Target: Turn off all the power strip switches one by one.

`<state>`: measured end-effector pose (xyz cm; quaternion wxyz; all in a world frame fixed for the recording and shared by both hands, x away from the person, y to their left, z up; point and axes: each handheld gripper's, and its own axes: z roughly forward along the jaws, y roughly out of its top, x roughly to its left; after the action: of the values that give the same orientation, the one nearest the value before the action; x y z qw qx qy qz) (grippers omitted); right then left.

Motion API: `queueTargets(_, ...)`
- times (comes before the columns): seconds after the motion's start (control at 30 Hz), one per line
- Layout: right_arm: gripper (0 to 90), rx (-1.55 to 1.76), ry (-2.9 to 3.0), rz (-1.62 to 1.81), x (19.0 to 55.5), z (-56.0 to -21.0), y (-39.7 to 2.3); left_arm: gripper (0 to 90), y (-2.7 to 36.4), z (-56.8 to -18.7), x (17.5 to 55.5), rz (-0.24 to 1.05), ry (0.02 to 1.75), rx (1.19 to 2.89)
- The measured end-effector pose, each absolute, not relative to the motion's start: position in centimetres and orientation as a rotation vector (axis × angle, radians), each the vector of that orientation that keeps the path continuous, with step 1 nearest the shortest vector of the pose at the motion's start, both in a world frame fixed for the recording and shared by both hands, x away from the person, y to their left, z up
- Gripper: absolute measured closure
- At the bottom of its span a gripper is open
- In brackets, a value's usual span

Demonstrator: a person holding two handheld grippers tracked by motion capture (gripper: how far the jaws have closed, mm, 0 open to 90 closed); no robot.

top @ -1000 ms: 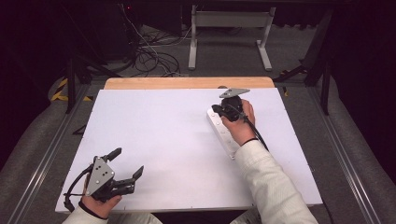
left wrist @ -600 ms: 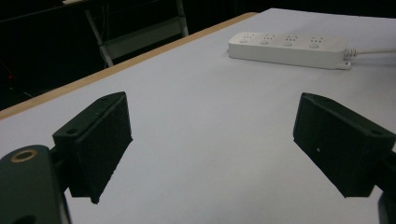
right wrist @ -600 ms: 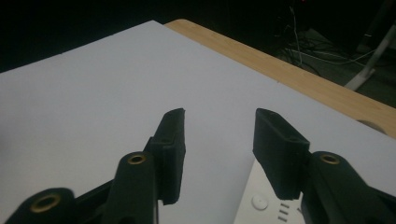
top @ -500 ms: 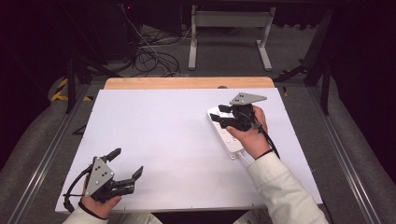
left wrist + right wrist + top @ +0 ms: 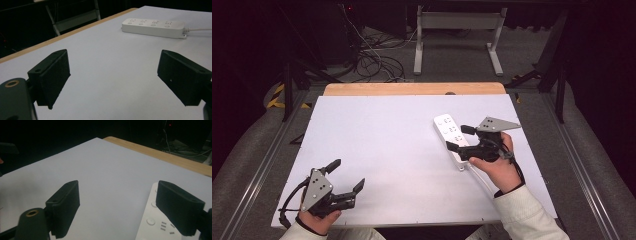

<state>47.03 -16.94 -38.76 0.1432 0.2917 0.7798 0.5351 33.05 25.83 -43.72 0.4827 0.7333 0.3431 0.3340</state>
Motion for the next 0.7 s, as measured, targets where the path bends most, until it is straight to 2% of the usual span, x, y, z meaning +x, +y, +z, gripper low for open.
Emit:
queueTargets(0.3, 15.5, 0.812, 2.249, 1.538, 45.1, -40.2, -18.9, 11.3, 25.8, -43.7, 33.0, 0.813, 0.831, 1.785)
queueTargets(0.43, 12.3, 0.781, 2.277, 1.513, 44.1, -40.9, -19.4, 11.2, 25.9, -43.7, 33.0, 0.809, 0.834, 1.787)
queueTargets(0.47, 9.2, 0.75, 2.298, 1.512, 43.7, -41.4, -19.7, 11.2, 25.9, -43.8, 33.0, 0.812, 0.834, 1.785)
queueTargets(0.7, 8.5, 0.741, 2.305, 1.546, 42.9, -43.1, -20.6, 11.2, 25.8, -43.8, 33.0, 0.808, 0.832, 1.791)
